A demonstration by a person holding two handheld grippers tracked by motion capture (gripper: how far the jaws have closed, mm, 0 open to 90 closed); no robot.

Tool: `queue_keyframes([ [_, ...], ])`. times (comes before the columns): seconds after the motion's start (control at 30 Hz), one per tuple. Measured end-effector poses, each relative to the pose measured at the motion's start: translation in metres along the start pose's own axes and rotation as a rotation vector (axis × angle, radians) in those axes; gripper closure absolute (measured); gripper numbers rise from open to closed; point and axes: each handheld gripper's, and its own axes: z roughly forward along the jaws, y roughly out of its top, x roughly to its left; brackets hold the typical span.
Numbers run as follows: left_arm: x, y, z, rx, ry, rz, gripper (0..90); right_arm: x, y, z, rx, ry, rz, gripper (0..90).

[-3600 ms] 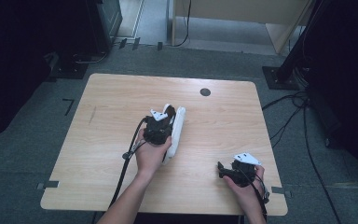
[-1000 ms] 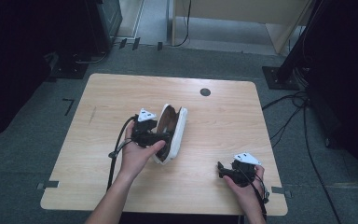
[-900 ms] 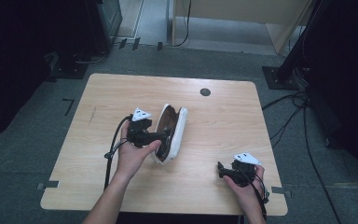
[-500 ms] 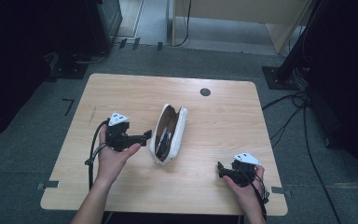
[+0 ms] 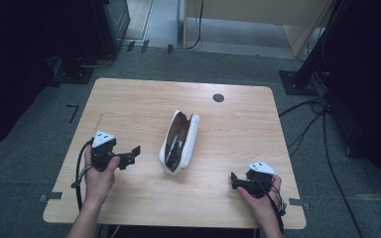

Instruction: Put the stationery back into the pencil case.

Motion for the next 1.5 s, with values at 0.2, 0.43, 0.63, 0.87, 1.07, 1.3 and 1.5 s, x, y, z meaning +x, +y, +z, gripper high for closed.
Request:
queue_keyframes([
  [0.2, 0.019, -0.02, -0.003, 0.052, 0.063, 0.002, 1.7, 0.0, 0.0, 0.001, 0.011, -0.008, 0.003, 2.9],
  [0.43, 0.036, -0.043, -0.004, 0.096, 0.123, -0.007, 1.8, 0.0, 0.001, 0.001, 0.02, -0.019, 0.015, 0.5],
  [0.63, 0.049, -0.058, -0.007, 0.128, 0.179, 0.003, 1.8, 0.0, 0.001, 0.002, 0.024, -0.031, 0.023, 0.0],
  [0.87, 0.061, -0.07, -0.011, 0.172, 0.241, 0.023, 1.8, 0.0, 0.001, 0.002, 0.024, -0.031, 0.023, 0.0],
  [1.07, 0.068, -0.078, -0.012, 0.196, 0.282, 0.036, 1.9, 0.0, 0.001, 0.002, 0.026, -0.031, 0.027, 0.0],
  [1.3, 0.067, -0.08, -0.01, 0.173, 0.292, 0.027, 1.8, 0.0, 0.001, 0.002, 0.025, -0.031, 0.028, 0.0],
  [1.5, 0.066, -0.08, -0.01, 0.171, 0.299, 0.022, 1.8, 0.0, 0.001, 0.002, 0.024, -0.03, 0.028, 0.0],
])
